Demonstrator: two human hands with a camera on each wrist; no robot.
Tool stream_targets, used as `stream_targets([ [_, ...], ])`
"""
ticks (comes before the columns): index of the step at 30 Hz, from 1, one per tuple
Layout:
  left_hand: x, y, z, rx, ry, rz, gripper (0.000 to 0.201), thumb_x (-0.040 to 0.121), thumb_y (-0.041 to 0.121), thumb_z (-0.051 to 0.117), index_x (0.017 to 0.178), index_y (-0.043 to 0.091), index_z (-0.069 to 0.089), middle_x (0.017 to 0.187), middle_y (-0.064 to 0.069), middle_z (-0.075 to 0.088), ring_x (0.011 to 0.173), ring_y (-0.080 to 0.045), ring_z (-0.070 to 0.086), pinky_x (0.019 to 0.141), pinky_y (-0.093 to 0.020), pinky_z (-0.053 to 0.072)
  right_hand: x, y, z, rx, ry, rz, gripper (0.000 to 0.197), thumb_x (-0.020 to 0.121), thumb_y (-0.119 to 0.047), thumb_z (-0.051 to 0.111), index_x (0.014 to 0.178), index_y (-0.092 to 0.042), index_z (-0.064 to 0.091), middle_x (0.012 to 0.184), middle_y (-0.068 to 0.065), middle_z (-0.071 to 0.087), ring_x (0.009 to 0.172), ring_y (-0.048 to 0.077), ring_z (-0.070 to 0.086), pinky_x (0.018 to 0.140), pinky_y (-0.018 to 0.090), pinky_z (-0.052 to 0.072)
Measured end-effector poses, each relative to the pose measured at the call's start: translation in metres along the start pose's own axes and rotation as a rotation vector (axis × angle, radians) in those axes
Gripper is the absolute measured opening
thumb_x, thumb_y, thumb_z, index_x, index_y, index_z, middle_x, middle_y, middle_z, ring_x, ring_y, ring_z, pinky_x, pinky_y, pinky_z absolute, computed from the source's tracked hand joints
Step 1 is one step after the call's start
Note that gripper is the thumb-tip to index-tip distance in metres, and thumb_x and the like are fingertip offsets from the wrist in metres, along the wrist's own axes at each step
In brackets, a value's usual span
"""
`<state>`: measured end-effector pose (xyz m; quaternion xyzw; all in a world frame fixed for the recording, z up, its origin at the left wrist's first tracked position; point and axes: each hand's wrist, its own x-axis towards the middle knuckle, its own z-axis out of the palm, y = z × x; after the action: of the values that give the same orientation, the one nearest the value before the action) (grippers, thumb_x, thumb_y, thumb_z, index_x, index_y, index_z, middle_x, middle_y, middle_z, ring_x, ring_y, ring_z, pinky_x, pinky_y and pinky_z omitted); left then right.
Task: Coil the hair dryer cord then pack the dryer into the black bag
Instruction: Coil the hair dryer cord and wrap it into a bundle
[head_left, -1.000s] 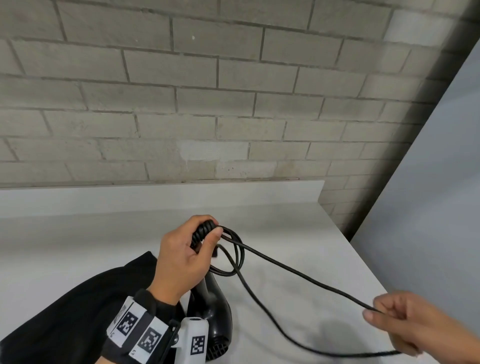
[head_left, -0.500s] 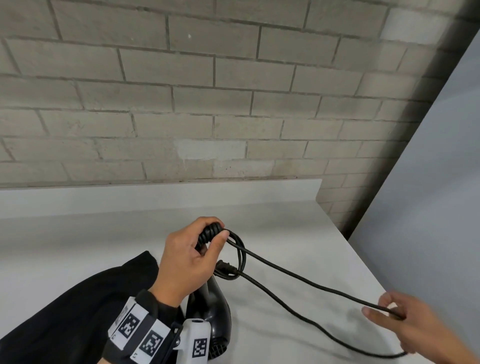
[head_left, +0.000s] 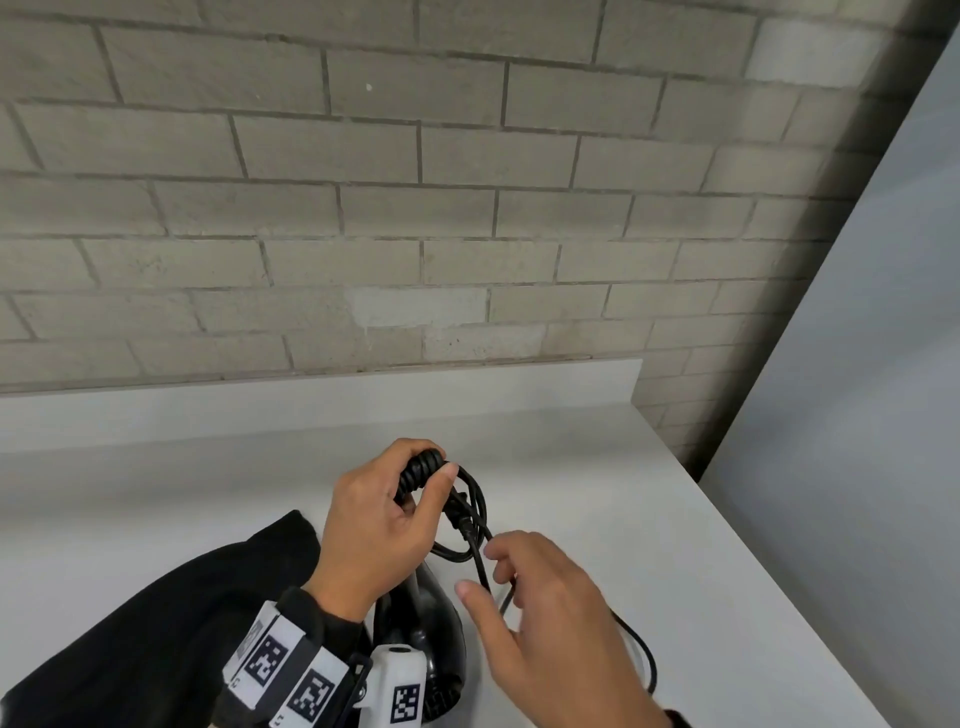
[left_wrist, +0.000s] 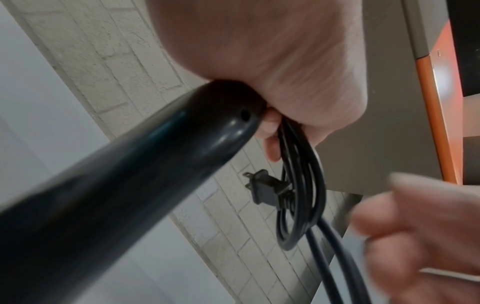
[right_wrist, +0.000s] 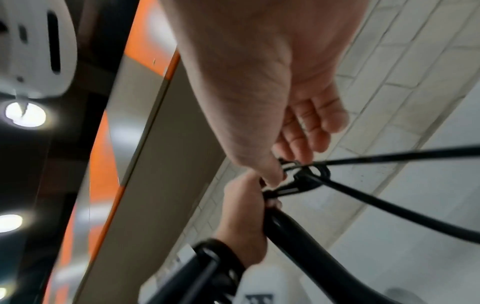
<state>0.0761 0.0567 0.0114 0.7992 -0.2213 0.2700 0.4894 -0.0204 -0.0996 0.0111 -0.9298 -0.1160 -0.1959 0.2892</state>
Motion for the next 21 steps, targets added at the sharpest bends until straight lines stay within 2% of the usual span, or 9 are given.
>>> stream_targets([
  [2, -0.001, 0.001, 0.0, 0.0, -0.006, 0.004, 0.026, 0.089, 0.047, 0.057, 0.094, 0.023, 0.066, 0.066, 0.008, 0.064, 0.045, -0.018, 0.054, 0.05, -0.036, 0.047, 0.009, 0.003, 0.015, -0.029, 0.005, 0.037, 0.035, 0.089, -0.054, 0.049, 0.113, -0.028, 0.052, 0.093, -0.015, 0.052, 0.081, 0.004, 0.047, 0.067, 0.016, 0.037],
  [4, -0.002, 0.001, -0.001, -0.003, 0.0, 0.008, 0.025, 0.089, 0.047, 0.057, 0.093, 0.024, 0.066, 0.066, 0.008, 0.064, 0.045, -0.017, 0.055, 0.05, -0.036, 0.047, 0.014, 0.008, 0.023, -0.025, 0.008, 0.049, 0.02, 0.091, -0.039, 0.056, 0.103, -0.023, 0.058, 0.086, -0.01, 0.06, 0.073, 0.005, 0.046, 0.059, 0.013, 0.032],
  [6, -0.001, 0.001, -0.001, -0.005, 0.012, 0.01, 0.024, 0.089, 0.046, 0.058, 0.093, 0.024, 0.066, 0.066, 0.009, 0.064, 0.046, -0.017, 0.056, 0.05, -0.035, 0.048, 0.015, 0.01, 0.024, 0.012, 0.053, 0.022, 0.007, 0.087, -0.031, 0.059, 0.091, -0.025, 0.06, 0.074, -0.014, 0.058, 0.064, 0.002, 0.045, 0.054, 0.011, 0.031],
  [8, -0.001, -0.001, -0.002, -0.006, 0.023, 0.011, 0.024, 0.089, 0.046, 0.058, 0.093, 0.023, 0.067, 0.068, 0.01, 0.065, 0.048, -0.016, 0.058, 0.051, -0.033, 0.049, 0.013, 0.013, 0.018, 0.102, 0.098, 0.001, 0.003, 0.091, -0.029, 0.057, 0.092, -0.031, 0.057, 0.076, -0.02, 0.052, 0.067, -0.001, 0.047, 0.062, 0.009, 0.037],
  [12, -0.002, -0.004, -0.006, -0.007, 0.027, 0.019, 0.026, 0.089, 0.047, 0.058, 0.093, 0.023, 0.067, 0.067, 0.01, 0.063, 0.047, -0.016, 0.055, 0.05, -0.032, 0.047, 0.002, 0.024, -0.012, 0.306, -0.004, -0.104, 0.002, 0.091, -0.033, 0.059, 0.092, -0.032, 0.061, 0.081, -0.014, 0.058, 0.071, 0.009, 0.057, 0.065, 0.025, 0.05],
  [13, -0.002, -0.005, -0.007, -0.013, 0.029, 0.015, 0.026, 0.089, 0.047, 0.058, 0.093, 0.023, 0.067, 0.067, 0.009, 0.063, 0.047, -0.017, 0.054, 0.05, -0.032, 0.046, -0.002, 0.03, -0.02, 0.34, -0.043, -0.109, 0.003, 0.089, -0.034, 0.063, 0.09, -0.032, 0.065, 0.081, -0.013, 0.06, 0.071, 0.01, 0.058, 0.065, 0.026, 0.051],
  [18, -0.003, -0.008, -0.009, -0.02, 0.051, -0.009, 0.025, 0.087, 0.048, 0.058, 0.092, 0.025, 0.068, 0.068, 0.006, 0.064, 0.048, -0.019, 0.055, 0.052, -0.032, 0.046, -0.031, 0.068, -0.033, 0.278, -0.308, -0.043, 0.011, 0.084, -0.044, 0.071, 0.074, -0.045, 0.067, 0.076, -0.008, 0.061, 0.074, 0.004, 0.062, 0.07, 0.011, 0.042],
  [20, -0.003, -0.007, -0.008, -0.012, 0.039, -0.002, 0.025, 0.088, 0.048, 0.058, 0.092, 0.025, 0.067, 0.066, 0.006, 0.063, 0.047, -0.018, 0.055, 0.052, -0.032, 0.046, -0.04, 0.077, -0.023, 0.253, -0.369, -0.01, 0.008, 0.084, -0.055, 0.065, 0.079, -0.05, 0.065, 0.087, -0.013, 0.059, 0.076, 0.002, 0.061, 0.073, 0.011, 0.043],
  [21, -0.003, -0.006, -0.006, -0.007, 0.029, 0.004, 0.025, 0.088, 0.048, 0.058, 0.092, 0.026, 0.067, 0.065, 0.006, 0.063, 0.047, -0.017, 0.054, 0.051, -0.031, 0.046, -0.042, 0.083, -0.013, 0.216, -0.351, 0.0, 0.01, 0.081, -0.064, 0.062, 0.088, -0.057, 0.062, 0.099, -0.018, 0.055, 0.078, -0.001, 0.059, 0.074, 0.01, 0.043],
])
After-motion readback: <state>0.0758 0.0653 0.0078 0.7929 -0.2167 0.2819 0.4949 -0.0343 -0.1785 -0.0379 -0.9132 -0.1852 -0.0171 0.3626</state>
